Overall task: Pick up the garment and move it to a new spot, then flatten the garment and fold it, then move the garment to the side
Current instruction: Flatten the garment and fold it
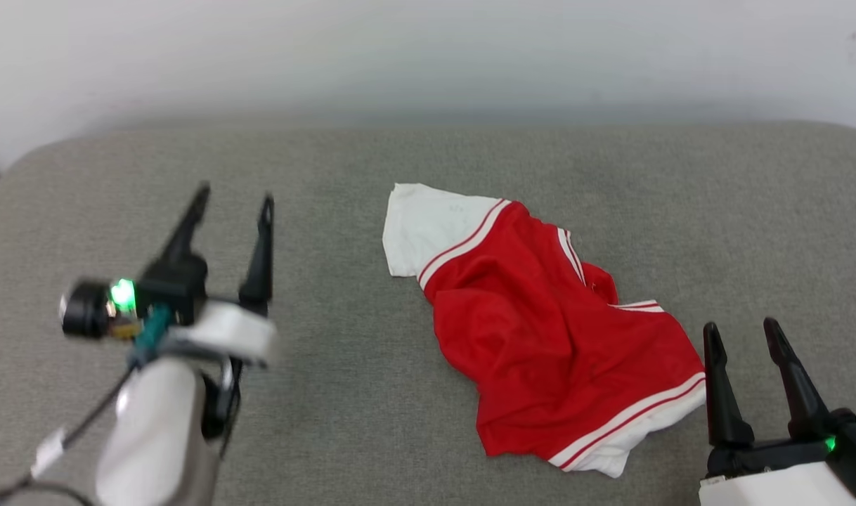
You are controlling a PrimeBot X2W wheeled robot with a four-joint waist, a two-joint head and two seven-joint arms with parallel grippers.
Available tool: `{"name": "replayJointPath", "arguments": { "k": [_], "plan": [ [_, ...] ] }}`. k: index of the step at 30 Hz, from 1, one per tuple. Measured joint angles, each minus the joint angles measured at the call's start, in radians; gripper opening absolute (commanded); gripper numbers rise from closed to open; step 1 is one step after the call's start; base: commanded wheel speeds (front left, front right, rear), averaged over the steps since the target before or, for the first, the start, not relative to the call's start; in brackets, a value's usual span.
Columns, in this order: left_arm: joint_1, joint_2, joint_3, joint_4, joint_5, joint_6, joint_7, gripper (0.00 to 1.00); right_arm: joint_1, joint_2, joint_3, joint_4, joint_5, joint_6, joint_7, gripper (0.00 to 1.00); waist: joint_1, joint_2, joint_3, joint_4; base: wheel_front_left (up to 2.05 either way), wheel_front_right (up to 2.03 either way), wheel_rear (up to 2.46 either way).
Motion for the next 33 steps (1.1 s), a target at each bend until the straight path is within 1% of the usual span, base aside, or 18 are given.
{"name": "replayJointPath", "arguments": {
  "k": [3,9,11,13,16,20,22,25,28,33],
  "plan": [
    [-0.137,0.031,-0.018,0.072,0.017,-0.021,0.009,1.00,-0.022,0.000,0.001,-0.013,-0.005,0.000,0.000,1.00,0.0001,0.0000,0.031,-0.013,0.00,0.00,0.00],
    [-0.426,0.071,-0.045,0.168,0.022,-0.051,0.102,1.00,-0.063,0.000,-0.003,-0.028,-0.006,0.000,0.000,1.00,0.0001,0.0000,0.104,-0.039,0.00,0.00,0.00],
    [-0.503,0.087,-0.073,0.199,0.023,-0.060,0.153,1.00,-0.073,0.000,-0.004,-0.030,-0.006,0.000,0.000,1.00,0.0001,0.0000,0.129,-0.048,0.00,0.00,0.00],
    [-0.578,0.090,-0.110,0.234,0.019,-0.068,0.221,1.00,-0.085,0.000,-0.006,-0.035,-0.005,0.000,0.000,1.00,0.0001,0.0001,0.155,-0.057,0.00,0.00,0.00],
    [-0.697,0.099,-0.182,0.288,-0.009,-0.073,0.327,1.00,-0.106,0.000,-0.007,-0.042,-0.003,0.000,0.000,1.00,0.0001,0.0000,0.193,-0.070,0.00,0.00,0.00],
    [-0.818,0.126,-0.362,0.352,-0.120,-0.074,0.491,1.00,-0.132,0.000,-0.004,-0.050,0.002,0.000,0.000,1.00,0.0002,0.0000,0.241,-0.088,0.00,0.00,0.00],
    [-0.869,0.136,-0.434,0.370,-0.204,-0.074,0.579,1.00,-0.145,0.000,-0.005,-0.055,0.004,0.000,0.000,1.00,0.0001,0.0000,0.264,-0.096,0.00,0.00,0.00],
    [-0.937,0.166,-0.557,0.382,-0.320,-0.074,0.722,1.00,-0.164,0.000,-0.001,-0.062,0.010,0.000,0.000,1.00,0.0002,0.0000,0.298,-0.110,0.00,0.00,0.00],
    [-0.962,0.200,-0.667,0.376,-0.447,-0.074,0.867,1.00,-0.176,0.000,0.006,-0.067,0.013,0.000,0.000,1.00,0.0002,0.0000,0.326,-0.126,0.00,0.00,0.00],
    [-1.002,0.267,-0.817,0.330,-0.610,-0.074,1.057,1.00,-0.193,0.000,0.009,-0.074,0.020,0.000,0.000,1.00,0.0002,0.0000,0.365,-0.155,0.00,0.00,0.00]
  ]
}}
